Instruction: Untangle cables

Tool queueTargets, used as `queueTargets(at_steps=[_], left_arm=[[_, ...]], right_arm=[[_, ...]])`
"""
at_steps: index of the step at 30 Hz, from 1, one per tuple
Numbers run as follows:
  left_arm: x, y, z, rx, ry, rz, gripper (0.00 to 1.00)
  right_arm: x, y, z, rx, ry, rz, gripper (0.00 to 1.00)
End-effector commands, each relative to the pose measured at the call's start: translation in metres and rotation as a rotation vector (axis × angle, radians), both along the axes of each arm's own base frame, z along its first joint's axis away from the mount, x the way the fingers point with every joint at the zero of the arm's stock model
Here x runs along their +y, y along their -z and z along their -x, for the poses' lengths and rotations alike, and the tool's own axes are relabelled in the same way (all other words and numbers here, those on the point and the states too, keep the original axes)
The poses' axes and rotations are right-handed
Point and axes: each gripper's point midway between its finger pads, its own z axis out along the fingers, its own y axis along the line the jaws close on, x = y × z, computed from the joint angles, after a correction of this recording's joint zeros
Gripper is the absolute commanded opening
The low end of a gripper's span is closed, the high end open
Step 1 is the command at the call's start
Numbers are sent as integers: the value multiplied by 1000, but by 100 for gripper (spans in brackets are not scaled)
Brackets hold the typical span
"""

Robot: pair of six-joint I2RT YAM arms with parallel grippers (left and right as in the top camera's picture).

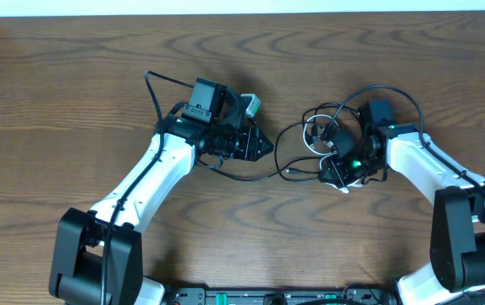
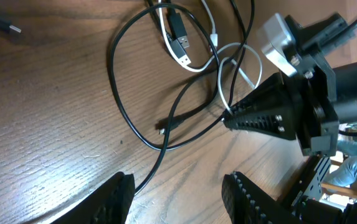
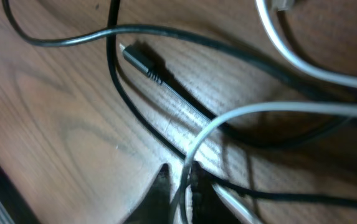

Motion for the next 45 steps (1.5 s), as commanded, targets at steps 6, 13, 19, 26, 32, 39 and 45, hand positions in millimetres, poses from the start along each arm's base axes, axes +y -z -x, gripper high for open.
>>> queueTargets(at_steps=[6,13,19,26,32,39,45], left_arm=[[1,8,2,8,5,-15,50],[1,8,2,9,5,-16,50],[1,8,2,8,4,-16,50],[1,8,2,8,5,-15,50],[-11,-7,-1,-26,44,76,73],[-45,-75,-8,-207,195,380,88],[-57,-90,-15,-227,172,428,89]], right_arm=[[28,-99,-63,-126,161,-186,1],[39,-236,-106,-291,350,-347,1],[39,-308,-107,-408,384,-436,1],[36,-366,-99,-531,407,-523,1],[27,-365,-101,-530,476,-488,1],[27,-345,-100,-457,490,-453,1],[27,-345,-100,-457,489,-454,1]])
